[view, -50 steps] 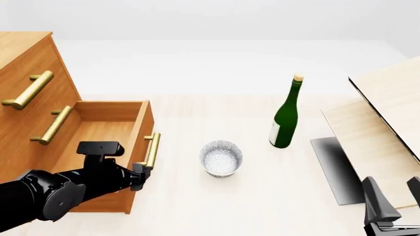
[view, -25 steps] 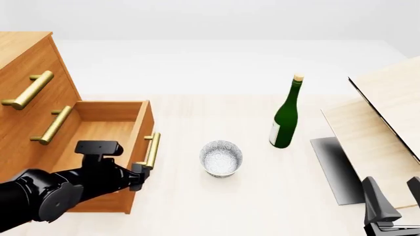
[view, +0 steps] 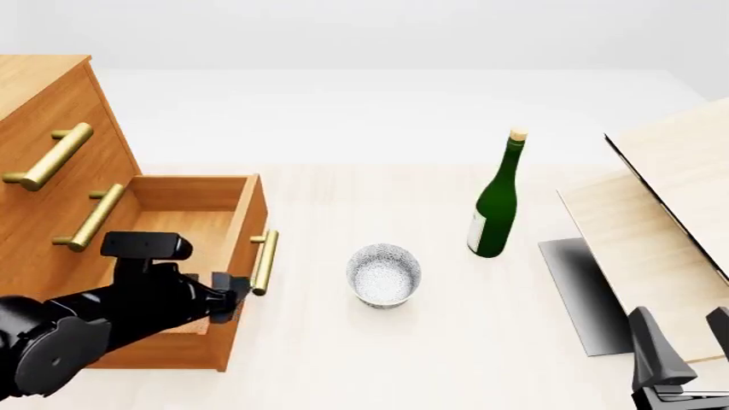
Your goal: Put the bowl in the bottom drawer of the cabinet and close it.
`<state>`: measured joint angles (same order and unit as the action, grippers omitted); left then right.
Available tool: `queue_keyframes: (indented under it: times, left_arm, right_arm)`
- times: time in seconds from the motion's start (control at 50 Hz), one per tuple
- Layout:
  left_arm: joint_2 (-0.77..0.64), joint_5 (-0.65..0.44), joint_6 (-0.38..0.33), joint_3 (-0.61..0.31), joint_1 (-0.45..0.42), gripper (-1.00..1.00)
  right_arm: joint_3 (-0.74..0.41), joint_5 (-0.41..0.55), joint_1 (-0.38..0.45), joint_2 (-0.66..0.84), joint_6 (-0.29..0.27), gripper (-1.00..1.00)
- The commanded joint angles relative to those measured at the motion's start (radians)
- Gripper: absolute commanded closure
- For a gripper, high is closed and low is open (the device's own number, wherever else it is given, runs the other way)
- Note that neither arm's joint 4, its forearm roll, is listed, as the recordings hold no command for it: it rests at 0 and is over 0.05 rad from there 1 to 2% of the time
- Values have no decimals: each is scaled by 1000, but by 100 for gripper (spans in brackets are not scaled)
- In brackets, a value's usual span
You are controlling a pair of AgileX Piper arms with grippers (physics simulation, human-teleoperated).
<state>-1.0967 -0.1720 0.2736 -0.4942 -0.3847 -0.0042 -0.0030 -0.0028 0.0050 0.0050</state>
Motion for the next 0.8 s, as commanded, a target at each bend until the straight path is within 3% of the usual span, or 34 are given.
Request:
queue_keyframes:
  times: [0.02, 0.58, 0.8]
  left_arm:
    - [73, -50, -32, -13, 9, -100]
    - [233, -161, -60, -49, 9, -100]
    - [261, -181, -66, -109, -11, -100]
  right_arm:
    - [0, 0, 0, 0, 0, -100]
    - [0, 0, 0, 0, 0, -100]
    - [0, 0, 0, 0, 0, -100]
